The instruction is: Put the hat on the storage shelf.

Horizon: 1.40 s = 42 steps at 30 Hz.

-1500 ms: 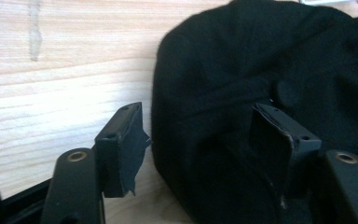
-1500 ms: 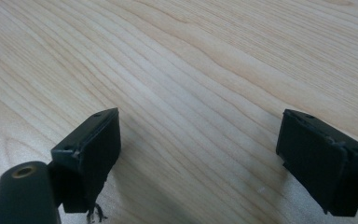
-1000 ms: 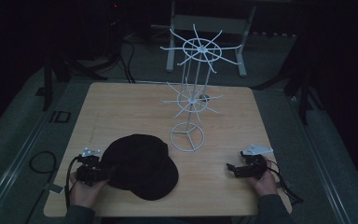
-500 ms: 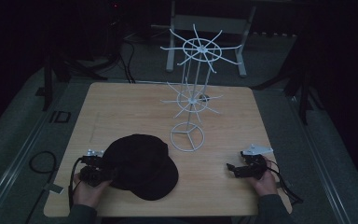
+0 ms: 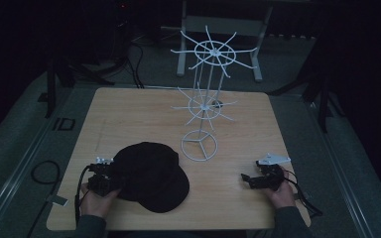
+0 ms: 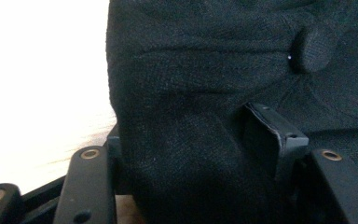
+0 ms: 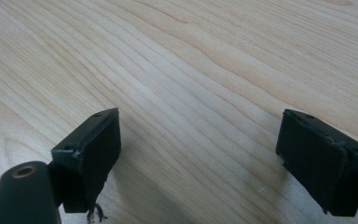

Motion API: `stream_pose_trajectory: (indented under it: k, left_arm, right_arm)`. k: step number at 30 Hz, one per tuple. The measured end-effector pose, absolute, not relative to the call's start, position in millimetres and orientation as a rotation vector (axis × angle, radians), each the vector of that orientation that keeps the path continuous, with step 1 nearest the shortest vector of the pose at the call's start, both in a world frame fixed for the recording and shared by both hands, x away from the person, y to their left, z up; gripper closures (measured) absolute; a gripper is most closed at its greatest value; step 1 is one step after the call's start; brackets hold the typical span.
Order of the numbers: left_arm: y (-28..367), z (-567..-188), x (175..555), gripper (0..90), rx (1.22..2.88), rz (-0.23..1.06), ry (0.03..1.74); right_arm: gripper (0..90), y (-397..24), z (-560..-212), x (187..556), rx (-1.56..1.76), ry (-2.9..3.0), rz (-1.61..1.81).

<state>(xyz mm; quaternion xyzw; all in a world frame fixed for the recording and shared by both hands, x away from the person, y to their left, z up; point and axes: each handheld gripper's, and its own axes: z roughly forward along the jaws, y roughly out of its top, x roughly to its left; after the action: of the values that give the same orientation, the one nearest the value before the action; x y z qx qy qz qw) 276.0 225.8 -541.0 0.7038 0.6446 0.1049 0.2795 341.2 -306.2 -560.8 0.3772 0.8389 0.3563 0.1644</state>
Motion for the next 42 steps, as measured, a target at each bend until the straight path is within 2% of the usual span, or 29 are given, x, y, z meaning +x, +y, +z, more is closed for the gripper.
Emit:
stream_pose_trajectory:
  k: [19, 42]
  left_arm:
    - [234.0, -539.7, 294.4, 71.7, 1.880, 0.249, 1.716]
    - [229.8, -485.4, 288.6, 74.5, 1.803, 0.426, 1.472]
  right_arm:
    - [13.7, -306.2, -560.8, 341.2, 1.075, 2.391, 1.015]
    - [13.7, -306.2, -560.8, 341.2, 1.075, 2.391, 1.015]
